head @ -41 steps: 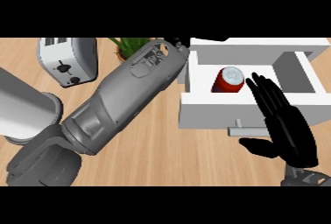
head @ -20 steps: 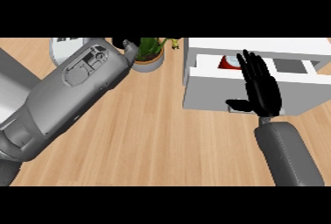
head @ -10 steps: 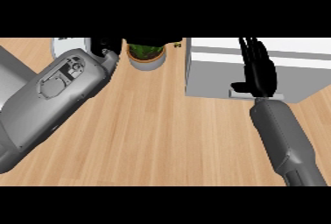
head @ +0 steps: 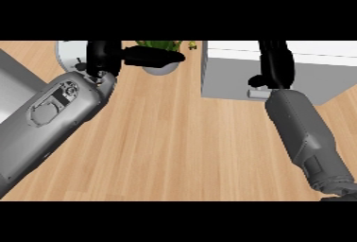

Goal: Pick up the can, place it into the drawer and close the drawer

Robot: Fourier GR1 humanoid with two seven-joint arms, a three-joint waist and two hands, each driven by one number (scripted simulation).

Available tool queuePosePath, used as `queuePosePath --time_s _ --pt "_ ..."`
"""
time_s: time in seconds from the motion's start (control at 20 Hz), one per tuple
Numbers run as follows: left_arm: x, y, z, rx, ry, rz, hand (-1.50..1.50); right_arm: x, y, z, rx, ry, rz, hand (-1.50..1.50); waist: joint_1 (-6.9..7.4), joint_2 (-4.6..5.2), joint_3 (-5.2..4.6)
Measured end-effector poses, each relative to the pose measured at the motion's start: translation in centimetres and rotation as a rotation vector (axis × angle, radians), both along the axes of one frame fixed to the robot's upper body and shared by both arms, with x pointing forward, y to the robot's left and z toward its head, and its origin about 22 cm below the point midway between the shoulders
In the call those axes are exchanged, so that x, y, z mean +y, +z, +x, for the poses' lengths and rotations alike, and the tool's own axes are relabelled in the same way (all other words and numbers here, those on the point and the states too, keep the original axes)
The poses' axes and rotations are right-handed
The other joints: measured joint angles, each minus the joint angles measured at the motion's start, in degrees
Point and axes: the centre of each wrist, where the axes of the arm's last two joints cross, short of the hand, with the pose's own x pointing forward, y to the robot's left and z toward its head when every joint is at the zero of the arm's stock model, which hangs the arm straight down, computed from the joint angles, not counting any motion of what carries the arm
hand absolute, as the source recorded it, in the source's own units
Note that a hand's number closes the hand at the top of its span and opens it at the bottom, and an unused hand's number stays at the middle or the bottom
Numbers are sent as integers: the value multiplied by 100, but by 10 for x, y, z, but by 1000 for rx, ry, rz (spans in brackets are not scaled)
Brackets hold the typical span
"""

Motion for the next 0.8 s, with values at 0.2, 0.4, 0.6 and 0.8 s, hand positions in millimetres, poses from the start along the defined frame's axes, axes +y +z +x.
queuePosePath --time_s 0.2,0.4,0.6,0.8 --pt "10 -4 -6 2 -8 5 -150 1 8 8 9 -12 -7 -150 29 27 4" --pt "16 -12 -11 5 -9 8 -150 3 14 13 27 -13 -7 -150 19 52 14" --pt "14 -18 -17 4 -21 12 -150 3 19 17 39 -18 -6 -150 33 74 24" --pt "17 -21 -22 -3 -26 9 -150 3 23 19 56 10 7 -150 17 86 32"
